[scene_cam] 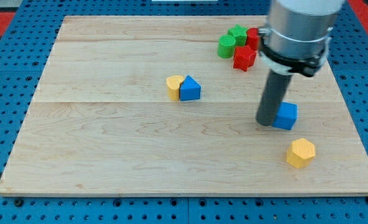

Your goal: Move the blue triangle to the top side of the blue cube

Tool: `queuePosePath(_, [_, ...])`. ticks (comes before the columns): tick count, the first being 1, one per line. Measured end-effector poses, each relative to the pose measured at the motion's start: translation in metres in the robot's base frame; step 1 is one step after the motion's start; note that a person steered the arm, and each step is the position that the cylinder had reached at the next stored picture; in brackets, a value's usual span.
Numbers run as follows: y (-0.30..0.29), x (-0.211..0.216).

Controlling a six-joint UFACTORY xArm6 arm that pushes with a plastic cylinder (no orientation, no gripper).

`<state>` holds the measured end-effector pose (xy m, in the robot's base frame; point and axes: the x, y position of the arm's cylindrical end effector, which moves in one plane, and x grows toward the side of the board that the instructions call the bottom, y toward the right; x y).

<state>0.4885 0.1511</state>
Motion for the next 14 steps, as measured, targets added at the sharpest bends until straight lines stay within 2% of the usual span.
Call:
queuePosePath(1, [-0.011,0.000])
queuePosePath(2, [-0.092,-0.001])
queuePosePath(3, [-0.173,-0.025])
queuePosePath(4, [-0.185,-0.065])
queuePosePath(5, [-0.134,-0.091])
queuePosePath(6, [-0.110,-0.097])
queuePosePath(8, [-0.143,-0.080])
queuePosePath(9, [-0.123,-0.070])
queuePosePath(11, [-0.018,-0.082])
queuePosePath(13, [-0.090,-0.084])
queuePosePath(14, [-0.094,-0.073])
